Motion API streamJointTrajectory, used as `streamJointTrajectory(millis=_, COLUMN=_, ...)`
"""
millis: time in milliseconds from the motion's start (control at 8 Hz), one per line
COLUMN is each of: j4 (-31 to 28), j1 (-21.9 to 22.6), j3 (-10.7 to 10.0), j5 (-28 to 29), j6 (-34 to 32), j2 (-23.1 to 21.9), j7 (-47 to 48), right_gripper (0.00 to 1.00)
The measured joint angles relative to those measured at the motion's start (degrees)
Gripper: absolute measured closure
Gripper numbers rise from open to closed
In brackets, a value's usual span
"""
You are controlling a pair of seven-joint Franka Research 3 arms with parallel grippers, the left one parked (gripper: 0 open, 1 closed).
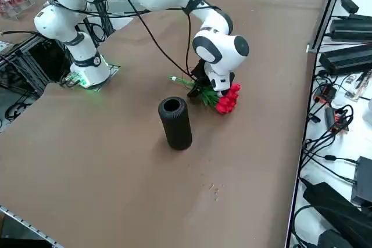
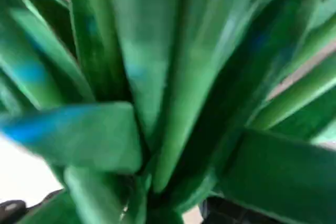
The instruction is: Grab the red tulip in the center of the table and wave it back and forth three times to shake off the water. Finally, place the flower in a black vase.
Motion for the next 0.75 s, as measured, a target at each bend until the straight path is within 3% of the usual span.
streamJointTrajectory(millis=375, j4=0.5, j1=0.0, j3=0.0, j5=0.0, j6=0.1, j2=0.0, j7=0.0, right_gripper=0.28)
streamJointTrajectory(millis=625, j4=0.7, j1=0.0, j3=0.0, j5=0.0, j6=0.1, j2=0.0, j7=0.0, right_gripper=0.24)
streamJointTrajectory(millis=750, j4=0.8, j1=0.0, j3=0.0, j5=0.0, j6=0.1, j2=0.0, j7=0.0, right_gripper=0.12)
